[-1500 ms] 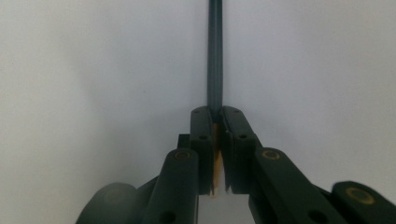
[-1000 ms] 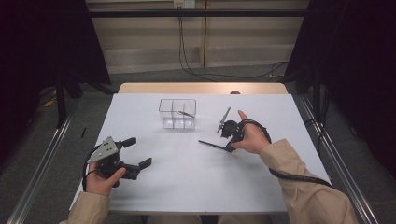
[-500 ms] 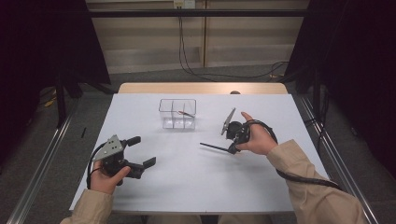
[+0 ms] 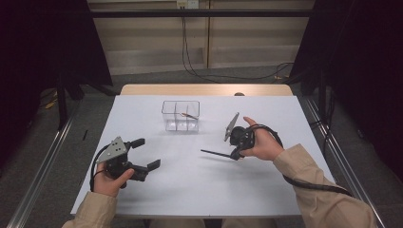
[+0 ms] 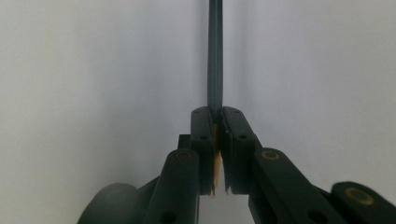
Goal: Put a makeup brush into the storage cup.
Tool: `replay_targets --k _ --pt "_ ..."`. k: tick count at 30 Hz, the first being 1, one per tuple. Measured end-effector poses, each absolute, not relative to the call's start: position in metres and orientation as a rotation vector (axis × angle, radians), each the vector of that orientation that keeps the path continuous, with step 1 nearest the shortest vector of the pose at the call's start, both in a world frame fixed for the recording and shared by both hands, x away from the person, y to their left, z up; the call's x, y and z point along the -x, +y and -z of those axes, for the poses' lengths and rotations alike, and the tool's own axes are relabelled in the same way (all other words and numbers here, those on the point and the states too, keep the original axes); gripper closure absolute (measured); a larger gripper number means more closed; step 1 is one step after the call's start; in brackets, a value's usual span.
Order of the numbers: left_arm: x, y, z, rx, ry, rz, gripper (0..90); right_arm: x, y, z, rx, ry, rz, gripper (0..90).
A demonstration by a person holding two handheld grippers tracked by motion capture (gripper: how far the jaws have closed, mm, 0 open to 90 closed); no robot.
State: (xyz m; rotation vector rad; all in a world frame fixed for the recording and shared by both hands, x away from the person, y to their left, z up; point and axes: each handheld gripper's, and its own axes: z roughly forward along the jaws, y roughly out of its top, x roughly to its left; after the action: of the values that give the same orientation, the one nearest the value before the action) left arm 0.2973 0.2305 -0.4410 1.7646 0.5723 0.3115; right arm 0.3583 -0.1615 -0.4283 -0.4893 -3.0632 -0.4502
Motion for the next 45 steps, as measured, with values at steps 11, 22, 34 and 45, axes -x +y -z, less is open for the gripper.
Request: replay_targets --k 11,22,34,45 --pt "-0.298 0.229 0.443 -1.763 0.574 -0.301 0.0 -0.345 -0.148 0.424 0.398 -3.049 0.455 84.1" --pt "-0.299 0.226 0.444 -1.775 0.568 -0.290 0.0 -0.336 -0.136 0.423 0.310 -3.043 0.472 84.1" --pt "-0.302 0.219 0.440 -1.791 0.546 -0.259 0.0 -0.333 -0.133 0.421 0.286 -3.045 0.473 84.1" --pt "-0.307 0.202 0.435 -1.838 0.486 -0.218 0.0 -0.332 -0.130 0.420 0.242 -3.042 0.479 84.1"
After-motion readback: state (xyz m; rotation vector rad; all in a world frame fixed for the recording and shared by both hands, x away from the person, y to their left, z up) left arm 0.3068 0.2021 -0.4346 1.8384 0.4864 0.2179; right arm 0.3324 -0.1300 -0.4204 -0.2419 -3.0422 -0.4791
